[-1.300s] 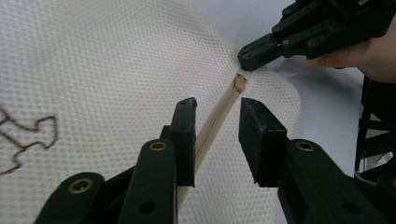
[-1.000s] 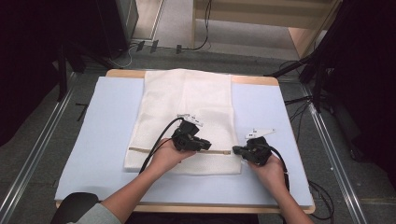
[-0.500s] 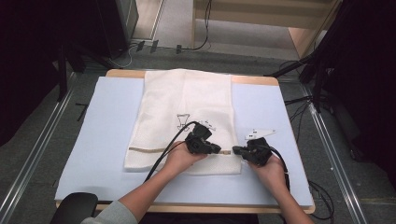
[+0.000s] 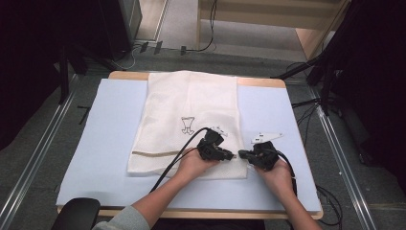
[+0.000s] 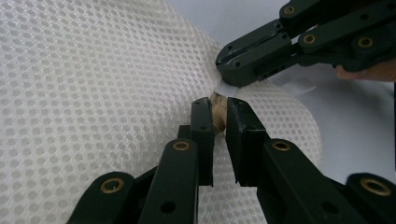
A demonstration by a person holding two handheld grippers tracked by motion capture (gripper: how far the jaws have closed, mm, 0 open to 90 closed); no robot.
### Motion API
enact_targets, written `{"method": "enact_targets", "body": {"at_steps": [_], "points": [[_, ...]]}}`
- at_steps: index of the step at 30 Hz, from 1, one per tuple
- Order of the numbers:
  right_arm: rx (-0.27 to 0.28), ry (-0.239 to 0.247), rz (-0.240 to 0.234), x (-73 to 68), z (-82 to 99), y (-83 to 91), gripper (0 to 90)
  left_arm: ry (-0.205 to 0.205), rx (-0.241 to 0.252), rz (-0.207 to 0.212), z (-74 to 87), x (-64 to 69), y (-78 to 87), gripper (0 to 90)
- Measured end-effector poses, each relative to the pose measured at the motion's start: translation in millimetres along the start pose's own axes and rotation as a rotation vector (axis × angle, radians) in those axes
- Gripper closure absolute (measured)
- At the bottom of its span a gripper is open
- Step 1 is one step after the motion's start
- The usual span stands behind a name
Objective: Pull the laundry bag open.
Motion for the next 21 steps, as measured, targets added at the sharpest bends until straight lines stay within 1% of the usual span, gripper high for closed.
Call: {"method": "enact_targets", "body": {"at_steps": [2,3,5,6,7,12,13,14,15,16,17,18,20,21], "points": [[0.0,0.002,0.002,-0.1,0.0,0.0,90.0,0.0,0.007,0.003,-0.9,1.5,-2.8,81.6],[0.0,0.002,0.003,-0.2,0.0,0.0,90.0,-0.006,0.004,-0.003,-1.3,2.3,-4.3,81.5],[0.0,0.0,0.001,0.0,0.0,0.0,90.0,-0.014,-0.003,-0.001,-1.7,3.3,-6.2,81.9],[0.001,0.0,0.001,-0.1,0.0,0.0,90.0,-0.009,0.001,0.001,-2.2,3.6,-7.3,82.2],[0.001,0.001,0.001,-0.1,0.1,0.0,90.0,-0.012,-0.007,0.004,-2.5,3.0,-7.4,83.0],[0.003,-0.002,-0.001,0.5,0.6,0.1,90.0,-0.005,-0.011,0.021,-3.1,1.8,-9.1,87.8],[0.006,-0.006,0.0,0.7,0.6,0.0,90.0,0.003,-0.011,0.03,-3.1,1.7,-9.0,88.2],[0.008,-0.021,0.001,0.5,1.1,0.2,90.0,0.007,-0.014,0.027,-3.2,1.3,-8.6,88.4],[0.013,-0.022,0.0,0.5,1.2,0.1,90.0,0.011,-0.014,0.025,-3.4,1.2,-8.5,88.5],[0.013,-0.019,0.002,0.3,1.4,-0.2,90.0,0.015,-0.011,0.023,-3.8,1.4,-8.6,88.6],[0.015,0.0,0.002,0.3,1.3,-0.5,90.0,0.018,-0.013,0.019,-4.1,1.5,-8.1,88.6],[0.012,0.006,0.009,-0.6,1.1,-0.7,90.0,0.018,-0.015,0.022,-4.1,1.3,-7.9,88.7],[0.013,0.007,0.009,-0.6,1.7,-0.4,90.0,0.032,-0.026,0.026,-4.4,-1.4,-5.2,88.8],[0.015,0.009,0.006,-0.5,1.9,-0.5,90.0,0.046,-0.033,0.022,-4.1,-4.1,-2.0,88.8]]}}
Point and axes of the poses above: each handheld gripper's, and its own axes: y roughly backward along the jaws, z roughly out of its underside, x roughly to its right, the point moved 6 cm from there along -y, roughly forward along the jaws, and after that the axes turned 8 degrees about x, right-handed, at the moved point
